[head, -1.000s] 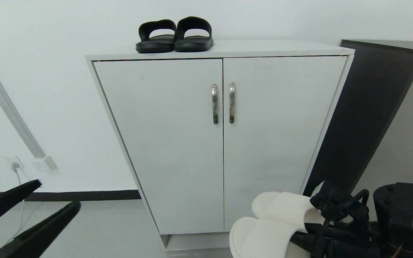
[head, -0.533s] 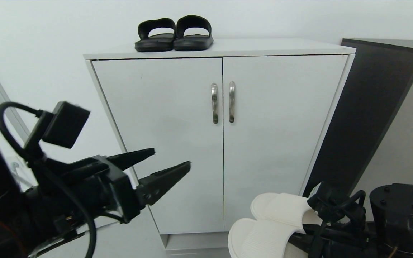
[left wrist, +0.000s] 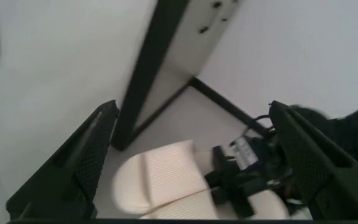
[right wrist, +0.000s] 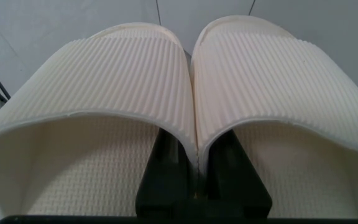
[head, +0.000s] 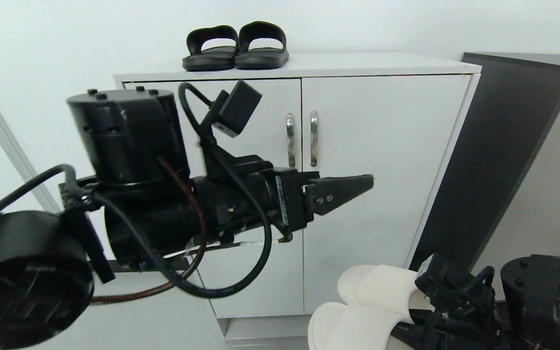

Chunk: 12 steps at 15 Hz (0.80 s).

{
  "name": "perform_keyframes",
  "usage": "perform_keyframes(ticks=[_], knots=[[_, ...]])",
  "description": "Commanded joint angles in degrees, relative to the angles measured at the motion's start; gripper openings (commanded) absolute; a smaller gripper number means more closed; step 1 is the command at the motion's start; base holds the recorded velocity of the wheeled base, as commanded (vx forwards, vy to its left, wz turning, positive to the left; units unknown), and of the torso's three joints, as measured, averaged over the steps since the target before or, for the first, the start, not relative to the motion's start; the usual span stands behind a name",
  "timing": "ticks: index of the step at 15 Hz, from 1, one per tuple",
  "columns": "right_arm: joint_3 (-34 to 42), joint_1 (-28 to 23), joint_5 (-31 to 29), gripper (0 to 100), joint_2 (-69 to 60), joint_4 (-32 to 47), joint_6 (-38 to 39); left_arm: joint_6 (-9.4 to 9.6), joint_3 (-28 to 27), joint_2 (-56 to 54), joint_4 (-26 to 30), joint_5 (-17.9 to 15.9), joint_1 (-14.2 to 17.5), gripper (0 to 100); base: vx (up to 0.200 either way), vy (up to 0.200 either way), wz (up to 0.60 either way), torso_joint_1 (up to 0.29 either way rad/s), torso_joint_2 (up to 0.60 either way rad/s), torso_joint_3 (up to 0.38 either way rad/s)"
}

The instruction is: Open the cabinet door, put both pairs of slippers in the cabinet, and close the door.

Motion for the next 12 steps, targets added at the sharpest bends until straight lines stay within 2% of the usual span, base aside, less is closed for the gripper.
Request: perform_keyframes(ticks=[1, 2, 5, 7, 9, 12], knots=[[0.39, 0.01, 0.07, 0, -0.07, -0.35, -0.04, -6.38, -7.06, 5.49, 1.07, -7.09, 3.65, 100, 0.000, 0.000, 0.00, 0.000, 0.00, 0.000], [0.56, 0.01, 0.07, 0, -0.07, -0.35, -0.04, -9.28, -9.17, 6.63, 0.98, -10.87, 5.41, 100, 0.000, 0.000, 0.00, 0.000, 0.00, 0.000], [0.56, 0.01, 0.24, 0, 0.28, -0.35, -0.04, -8.49, -11.89, 10.15, 0.63, -9.46, 6.37, 100, 0.000, 0.000, 0.00, 0.000, 0.00, 0.000], [0.56, 0.01, 0.24, 0, 0.72, -0.35, -0.04, -7.09, -13.03, 11.64, 0.89, -6.30, 6.64, 100, 0.000, 0.000, 0.00, 0.000, 0.00, 0.000], [0.56, 0.01, 0.15, 0, 0.81, -0.53, -0.04, -7.00, -15.14, 12.70, 1.15, -3.13, 7.16, 100, 0.000, 0.000, 0.00, 0.000, 0.00, 0.000], [0.56, 0.01, 0.15, 0, 1.07, -0.53, -0.04, -6.73, -17.95, 14.01, 1.33, -1.64, 9.54, 100, 0.000, 0.000, 0.00, 0.000, 0.00, 0.000]])
